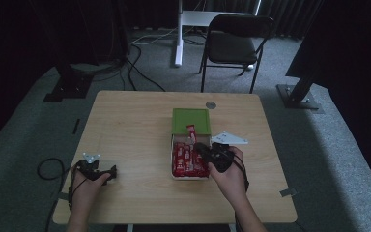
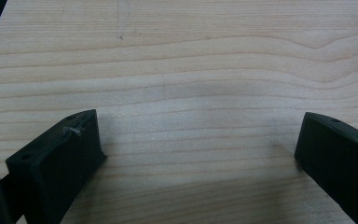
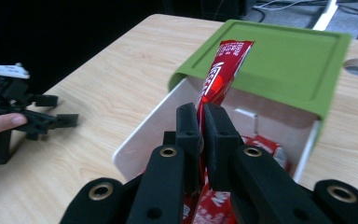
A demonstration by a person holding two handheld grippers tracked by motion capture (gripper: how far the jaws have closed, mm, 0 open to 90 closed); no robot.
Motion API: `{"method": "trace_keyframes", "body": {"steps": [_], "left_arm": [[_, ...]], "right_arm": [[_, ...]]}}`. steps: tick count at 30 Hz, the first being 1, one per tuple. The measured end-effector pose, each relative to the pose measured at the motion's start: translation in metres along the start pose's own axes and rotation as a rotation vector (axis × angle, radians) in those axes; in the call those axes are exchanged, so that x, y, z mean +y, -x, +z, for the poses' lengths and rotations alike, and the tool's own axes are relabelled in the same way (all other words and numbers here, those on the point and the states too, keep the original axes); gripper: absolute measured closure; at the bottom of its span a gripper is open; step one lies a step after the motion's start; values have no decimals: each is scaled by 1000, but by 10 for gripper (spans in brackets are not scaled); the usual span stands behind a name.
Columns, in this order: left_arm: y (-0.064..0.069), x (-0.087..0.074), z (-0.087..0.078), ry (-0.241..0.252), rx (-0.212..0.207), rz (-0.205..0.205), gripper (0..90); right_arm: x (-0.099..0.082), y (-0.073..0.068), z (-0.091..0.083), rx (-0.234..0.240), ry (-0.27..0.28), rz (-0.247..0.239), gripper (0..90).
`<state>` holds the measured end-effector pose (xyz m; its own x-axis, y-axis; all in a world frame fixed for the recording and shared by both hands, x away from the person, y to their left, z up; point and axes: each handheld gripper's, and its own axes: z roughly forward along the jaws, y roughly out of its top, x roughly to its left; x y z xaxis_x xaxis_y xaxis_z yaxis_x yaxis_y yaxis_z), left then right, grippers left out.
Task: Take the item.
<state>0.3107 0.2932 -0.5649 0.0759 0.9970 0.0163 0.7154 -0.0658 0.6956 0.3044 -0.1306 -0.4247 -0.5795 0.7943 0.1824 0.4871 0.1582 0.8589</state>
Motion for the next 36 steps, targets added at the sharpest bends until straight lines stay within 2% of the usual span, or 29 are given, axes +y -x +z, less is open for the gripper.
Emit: {"method": "trace_keyframes", "body": {"steps": [20,25,36], "left_arm": [[0,0,0,0,0,-1,12],[0,0,0,0,0,0,12],[0,0,0,1,0,-1,12]], "right_arm": [[2,49,-32,-122,78,72,855],[-1,63,-38,-161,87,77,854],[-19,97,-46,-247,94,126,854]]}}
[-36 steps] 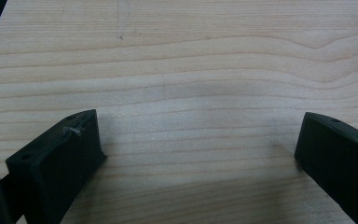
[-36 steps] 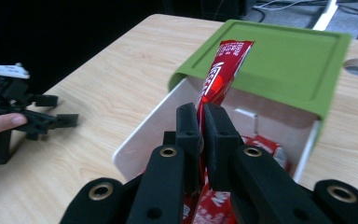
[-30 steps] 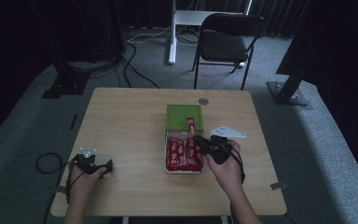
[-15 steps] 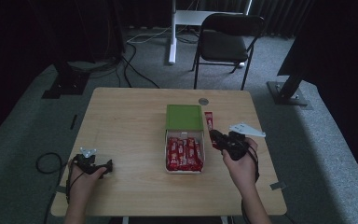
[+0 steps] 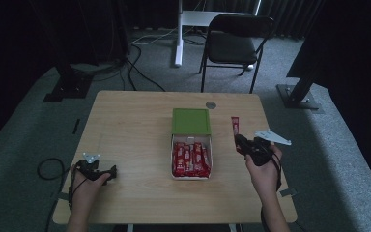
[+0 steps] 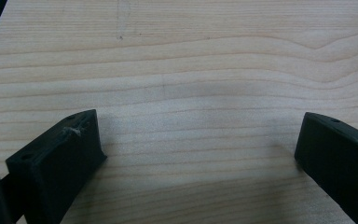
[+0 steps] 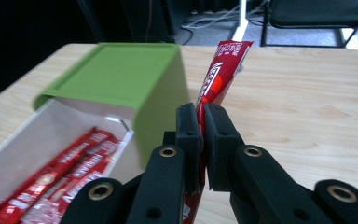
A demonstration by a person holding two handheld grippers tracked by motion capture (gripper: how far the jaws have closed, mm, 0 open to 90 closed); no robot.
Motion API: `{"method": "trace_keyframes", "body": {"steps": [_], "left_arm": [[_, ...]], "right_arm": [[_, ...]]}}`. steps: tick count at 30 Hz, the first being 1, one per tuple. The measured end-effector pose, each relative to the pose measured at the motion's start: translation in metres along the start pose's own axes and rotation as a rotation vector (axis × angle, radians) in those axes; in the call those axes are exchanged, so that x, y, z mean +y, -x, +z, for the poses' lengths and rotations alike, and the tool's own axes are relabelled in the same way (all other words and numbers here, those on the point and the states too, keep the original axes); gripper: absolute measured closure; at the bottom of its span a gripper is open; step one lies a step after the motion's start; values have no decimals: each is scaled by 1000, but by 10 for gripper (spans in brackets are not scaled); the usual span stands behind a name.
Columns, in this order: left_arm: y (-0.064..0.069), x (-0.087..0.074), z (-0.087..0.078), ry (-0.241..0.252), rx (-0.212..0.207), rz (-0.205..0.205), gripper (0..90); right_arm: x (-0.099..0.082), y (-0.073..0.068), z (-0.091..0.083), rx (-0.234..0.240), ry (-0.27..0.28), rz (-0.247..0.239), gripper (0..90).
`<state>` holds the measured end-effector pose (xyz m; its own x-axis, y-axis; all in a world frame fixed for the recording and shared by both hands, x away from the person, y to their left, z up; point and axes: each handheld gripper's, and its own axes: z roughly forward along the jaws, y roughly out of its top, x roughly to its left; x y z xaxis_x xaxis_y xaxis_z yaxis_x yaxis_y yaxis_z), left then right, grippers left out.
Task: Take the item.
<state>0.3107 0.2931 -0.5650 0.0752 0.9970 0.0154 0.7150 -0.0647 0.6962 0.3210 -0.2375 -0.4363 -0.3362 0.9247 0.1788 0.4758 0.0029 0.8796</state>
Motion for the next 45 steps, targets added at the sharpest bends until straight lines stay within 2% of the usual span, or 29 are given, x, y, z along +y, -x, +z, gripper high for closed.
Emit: {"method": "trace_keyframes", "body": {"steps": [8,11,13,21,31,35,45], "left_arm": [[0,0,0,0,0,0,12],[0,0,0,1,0,0,12],[0,0,0,0,0,1,12],[0,0,0,0,-1,1,12],[0,0,0,-2,0,4,12],[0,0,0,0,-1,1,12],[0,0,0,-1,0,4,12]], "right_arm": [[-17,27,4,-61,-27,20,854],[-21,33,5,-74,-33,25,854],[-27,44,6,-93,-45,44,854],[-42,67,13,-141,-74,86,854],[-66,87,25,-170,-110,110,854],[-72,93,29,-176,-123,125,853],[-81,101,37,-191,-151,128,854]]}}
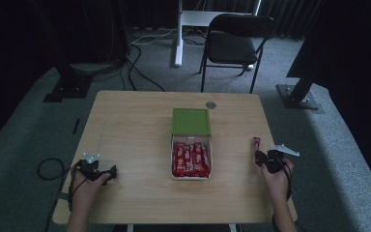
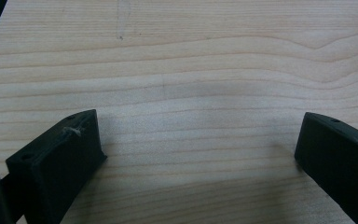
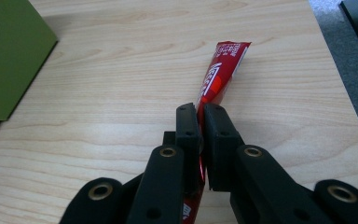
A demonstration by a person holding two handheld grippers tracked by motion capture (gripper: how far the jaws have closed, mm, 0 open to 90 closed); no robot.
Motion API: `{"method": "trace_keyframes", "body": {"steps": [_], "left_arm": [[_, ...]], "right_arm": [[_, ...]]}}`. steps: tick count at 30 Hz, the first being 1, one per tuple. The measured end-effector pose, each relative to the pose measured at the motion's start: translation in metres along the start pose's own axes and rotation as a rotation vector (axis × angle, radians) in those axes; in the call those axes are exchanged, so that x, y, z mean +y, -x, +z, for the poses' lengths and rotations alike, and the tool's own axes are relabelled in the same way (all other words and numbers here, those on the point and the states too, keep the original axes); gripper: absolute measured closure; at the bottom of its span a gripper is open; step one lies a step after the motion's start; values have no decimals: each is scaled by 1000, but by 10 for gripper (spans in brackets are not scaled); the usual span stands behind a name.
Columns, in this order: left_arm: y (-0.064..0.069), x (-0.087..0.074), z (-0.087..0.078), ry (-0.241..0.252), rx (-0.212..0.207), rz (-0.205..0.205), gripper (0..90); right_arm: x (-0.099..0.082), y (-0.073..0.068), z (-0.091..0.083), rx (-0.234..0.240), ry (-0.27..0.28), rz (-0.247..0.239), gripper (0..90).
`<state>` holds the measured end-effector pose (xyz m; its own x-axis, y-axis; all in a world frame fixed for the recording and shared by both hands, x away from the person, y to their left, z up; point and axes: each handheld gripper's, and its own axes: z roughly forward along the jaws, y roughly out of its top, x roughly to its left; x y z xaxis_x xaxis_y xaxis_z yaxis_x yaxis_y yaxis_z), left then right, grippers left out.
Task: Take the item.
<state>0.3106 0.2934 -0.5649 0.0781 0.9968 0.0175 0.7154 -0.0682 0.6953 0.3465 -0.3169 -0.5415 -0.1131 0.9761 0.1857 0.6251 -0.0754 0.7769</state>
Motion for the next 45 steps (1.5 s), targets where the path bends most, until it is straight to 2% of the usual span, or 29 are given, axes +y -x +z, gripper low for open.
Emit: {"method": "trace_keyframes", "body": {"steps": [20,27,29,31,35,39,44,45], "left_arm": [[0,0,0,1,0,-2,12],[0,0,0,0,0,0,12],[0,0,0,1,0,-1,12],[0,0,0,-1,0,0,12],[0,0,0,-1,0,0,12],[0,0,0,0,0,-1,12],[0,0,0,0,0,0,12],[0,0,0,1,0,-2,12]], "right_arm": [[-13,10,13,-34,-71,-15,853],[-14,10,14,-36,-63,-22,843],[-14,10,14,-42,-61,-17,812],[-14,8,12,-23,-45,-6,760],[-9,6,7,-25,-15,-17,711],[-7,5,6,-5,4,-25,648],[-5,3,6,9,16,-42,622],[-3,0,4,27,32,-49,595]]}}
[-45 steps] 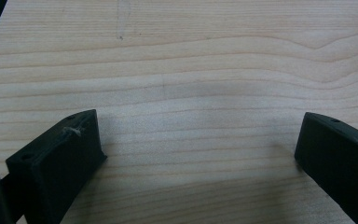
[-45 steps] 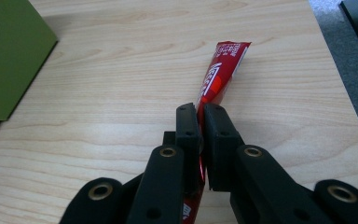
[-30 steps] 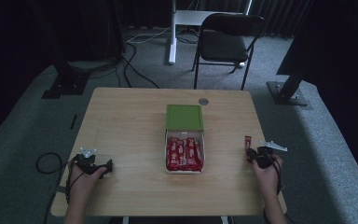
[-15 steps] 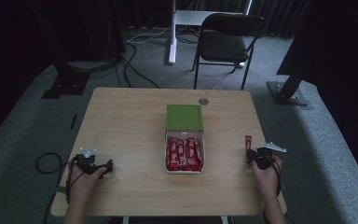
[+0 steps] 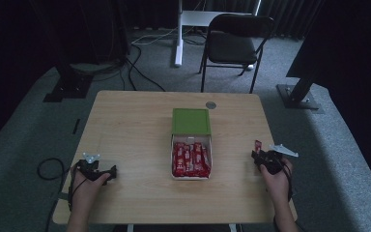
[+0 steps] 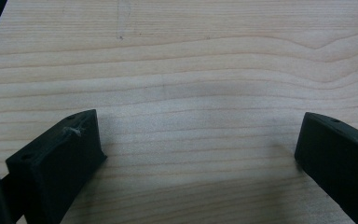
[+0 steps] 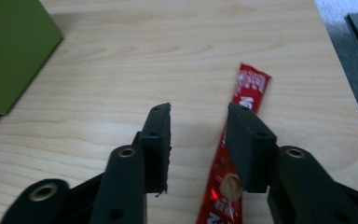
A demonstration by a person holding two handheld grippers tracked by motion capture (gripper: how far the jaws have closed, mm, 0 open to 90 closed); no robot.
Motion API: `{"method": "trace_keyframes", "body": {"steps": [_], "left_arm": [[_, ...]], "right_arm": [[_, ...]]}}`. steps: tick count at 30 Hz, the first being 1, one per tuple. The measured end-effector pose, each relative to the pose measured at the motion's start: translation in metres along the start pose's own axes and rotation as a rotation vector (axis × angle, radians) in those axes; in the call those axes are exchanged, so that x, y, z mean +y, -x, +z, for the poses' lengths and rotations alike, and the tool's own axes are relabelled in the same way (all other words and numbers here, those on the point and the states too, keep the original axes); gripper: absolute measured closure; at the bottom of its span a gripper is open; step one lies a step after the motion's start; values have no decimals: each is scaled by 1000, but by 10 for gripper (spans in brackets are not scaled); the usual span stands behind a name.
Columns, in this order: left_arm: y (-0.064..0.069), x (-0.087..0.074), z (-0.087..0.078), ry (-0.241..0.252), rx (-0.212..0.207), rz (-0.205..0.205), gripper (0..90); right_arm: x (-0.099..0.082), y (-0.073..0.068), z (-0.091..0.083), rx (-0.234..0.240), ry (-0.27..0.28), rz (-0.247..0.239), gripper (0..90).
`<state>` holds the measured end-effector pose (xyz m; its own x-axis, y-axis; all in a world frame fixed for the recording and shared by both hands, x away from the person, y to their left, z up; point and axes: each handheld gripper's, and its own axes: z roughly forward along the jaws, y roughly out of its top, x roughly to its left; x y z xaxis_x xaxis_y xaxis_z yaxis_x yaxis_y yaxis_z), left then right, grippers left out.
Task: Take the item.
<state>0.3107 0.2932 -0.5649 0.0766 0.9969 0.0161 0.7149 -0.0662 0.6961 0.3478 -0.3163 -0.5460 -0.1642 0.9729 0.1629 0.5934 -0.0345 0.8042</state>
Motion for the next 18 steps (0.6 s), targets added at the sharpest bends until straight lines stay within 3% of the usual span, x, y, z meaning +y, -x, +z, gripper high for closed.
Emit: {"method": "trace_keyframes", "body": {"steps": [13,16,18], "left_arm": [[0,0,0,-2,0,1,12],[0,0,0,-1,-1,1,12],[0,0,0,-1,0,1,12]], "right_arm": [[7,-17,-6,89,11,-57,464],[6,-21,-5,132,4,-73,408],[4,-26,-2,188,6,-105,346]]}}
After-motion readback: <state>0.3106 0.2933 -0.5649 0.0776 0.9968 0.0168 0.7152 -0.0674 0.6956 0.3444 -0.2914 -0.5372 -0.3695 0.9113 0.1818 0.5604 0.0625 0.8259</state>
